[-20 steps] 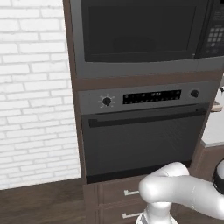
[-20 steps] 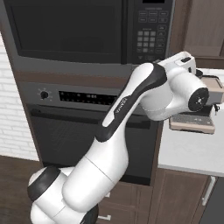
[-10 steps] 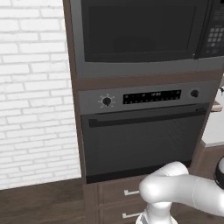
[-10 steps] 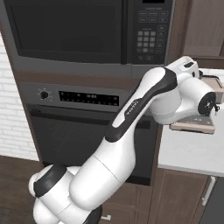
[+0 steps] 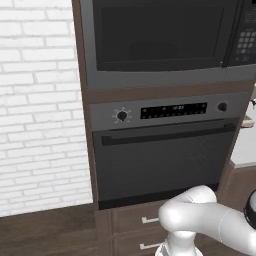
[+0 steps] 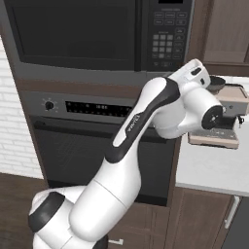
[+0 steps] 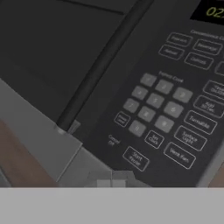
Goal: Open the microwave, place the bowl with waffle inside the microwave, then close the microwave door and turn it on.
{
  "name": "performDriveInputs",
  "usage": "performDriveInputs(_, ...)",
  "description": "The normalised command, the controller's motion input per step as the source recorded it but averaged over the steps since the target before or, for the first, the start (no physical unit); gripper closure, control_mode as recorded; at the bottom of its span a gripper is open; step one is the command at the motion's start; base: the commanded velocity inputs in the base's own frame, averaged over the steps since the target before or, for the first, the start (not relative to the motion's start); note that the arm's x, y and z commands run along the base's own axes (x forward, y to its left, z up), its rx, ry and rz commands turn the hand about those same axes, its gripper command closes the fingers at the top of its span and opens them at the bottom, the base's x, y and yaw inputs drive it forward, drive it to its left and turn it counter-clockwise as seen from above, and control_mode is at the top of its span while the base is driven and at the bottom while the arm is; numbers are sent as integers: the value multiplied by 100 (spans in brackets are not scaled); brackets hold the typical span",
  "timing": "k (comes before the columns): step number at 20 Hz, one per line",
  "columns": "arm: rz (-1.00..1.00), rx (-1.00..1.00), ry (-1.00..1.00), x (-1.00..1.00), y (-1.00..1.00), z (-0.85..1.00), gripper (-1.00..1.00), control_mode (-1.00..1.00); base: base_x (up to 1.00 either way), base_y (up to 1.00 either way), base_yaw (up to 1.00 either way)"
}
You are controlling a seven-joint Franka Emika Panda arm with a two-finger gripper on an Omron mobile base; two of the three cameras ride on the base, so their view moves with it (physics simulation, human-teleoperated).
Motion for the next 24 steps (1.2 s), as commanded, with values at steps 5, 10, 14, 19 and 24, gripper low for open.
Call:
performDriveInputs(5, -11, -9, 0, 22, 5, 0, 100, -100, 0, 0, 0)
performDriveInputs(10, -13, -7, 0, 29, 0, 0, 100, -100, 0, 0, 0)
performDriveInputs(14, -10, -2, -2, 11, -3, 4, 100, -100, 0, 0, 0)
performDriveInputs(19, -5, 0, -4, 0, -4, 12, 100, -100, 0, 0, 0)
performDriveInputs(24, -2, 0, -3, 0, 0, 11, 100, -100, 0, 0, 0)
